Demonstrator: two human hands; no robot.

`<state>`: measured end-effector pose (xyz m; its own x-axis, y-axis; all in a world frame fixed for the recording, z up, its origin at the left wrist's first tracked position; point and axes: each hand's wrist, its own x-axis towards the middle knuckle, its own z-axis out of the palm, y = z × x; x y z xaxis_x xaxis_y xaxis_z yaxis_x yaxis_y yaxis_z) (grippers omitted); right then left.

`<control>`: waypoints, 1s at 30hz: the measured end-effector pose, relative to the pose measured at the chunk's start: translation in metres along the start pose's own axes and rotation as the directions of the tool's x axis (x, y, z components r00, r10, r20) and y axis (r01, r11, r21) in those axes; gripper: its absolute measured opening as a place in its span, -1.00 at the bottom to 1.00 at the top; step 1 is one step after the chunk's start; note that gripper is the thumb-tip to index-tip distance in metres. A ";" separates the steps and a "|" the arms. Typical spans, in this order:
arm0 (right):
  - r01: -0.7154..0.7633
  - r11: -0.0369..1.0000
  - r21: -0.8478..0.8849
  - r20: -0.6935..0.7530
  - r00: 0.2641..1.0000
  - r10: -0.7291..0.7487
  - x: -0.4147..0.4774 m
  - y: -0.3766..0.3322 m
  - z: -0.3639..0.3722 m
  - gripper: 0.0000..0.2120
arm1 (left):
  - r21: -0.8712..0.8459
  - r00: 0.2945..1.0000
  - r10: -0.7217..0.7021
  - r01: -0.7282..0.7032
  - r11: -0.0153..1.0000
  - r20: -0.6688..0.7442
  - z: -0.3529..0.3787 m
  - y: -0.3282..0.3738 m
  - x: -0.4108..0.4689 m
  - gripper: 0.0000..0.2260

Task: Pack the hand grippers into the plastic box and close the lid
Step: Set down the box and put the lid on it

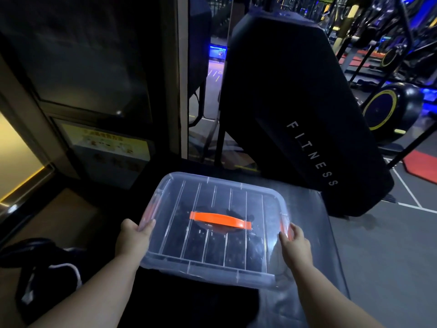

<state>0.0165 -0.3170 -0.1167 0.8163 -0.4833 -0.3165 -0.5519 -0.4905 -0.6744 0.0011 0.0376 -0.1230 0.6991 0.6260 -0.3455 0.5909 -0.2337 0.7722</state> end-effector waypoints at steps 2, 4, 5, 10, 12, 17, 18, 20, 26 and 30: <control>0.000 1.000 0.020 0.027 1.000 -0.001 -0.001 0.000 -0.001 -0.52 | 0.007 0.999 -0.036 0.036 0.999 0.009 0.000 0.004 0.007 -0.54; -0.017 0.999 0.048 0.052 0.999 0.015 -0.001 0.001 -0.002 -0.51 | -0.053 0.989 -0.146 0.144 0.988 -0.027 0.003 0.008 0.011 -0.37; -0.033 0.997 0.067 0.065 0.998 0.029 -0.002 0.000 -0.002 -0.51 | -0.088 0.979 -0.202 0.198 0.976 -0.034 0.003 0.009 0.012 -0.29; -0.105 0.988 0.116 0.099 0.991 0.093 0.006 0.010 0.002 -0.49 | -0.178 0.938 -0.228 0.279 0.944 0.262 0.000 0.003 0.025 -0.08; -0.103 0.988 0.115 0.081 0.992 0.094 0.006 0.011 0.003 -0.48 | -0.191 0.942 -0.186 0.245 0.951 0.279 0.000 0.000 0.025 -0.24; -0.073 0.993 0.091 0.010 0.997 0.073 0.002 0.006 0.002 -0.41 | -0.145 0.987 -0.016 0.039 0.989 0.158 0.007 -0.001 0.021 -0.65; -0.071 0.995 0.076 0.000 0.997 0.071 0.002 0.004 0.001 -0.39 | -0.114 0.990 -0.003 0.018 0.993 0.138 0.007 -0.002 0.021 -0.66; -0.067 0.997 0.045 -0.009 0.998 0.068 0.004 0.004 0.002 -0.38 | -0.050 0.995 0.030 -0.025 0.998 0.095 0.007 -0.004 0.022 -0.68; -0.069 0.997 -0.043 -0.018 0.998 0.068 0.005 0.002 0.003 -0.59 | 0.149 0.980 0.200 -0.199 0.968 0.014 0.006 0.000 0.014 -0.71; -0.063 0.996 -0.068 -0.016 0.998 0.062 0.007 0.003 0.002 -0.59 | 0.202 0.976 0.220 -0.215 0.955 -0.001 0.007 -0.002 0.018 -0.68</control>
<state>0.0209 -0.3200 -0.1223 0.7774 -0.5243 -0.3474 -0.6128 -0.5068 -0.6064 0.0150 0.0442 -0.1345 0.8114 0.5603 -0.1665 0.4956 -0.5085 0.7041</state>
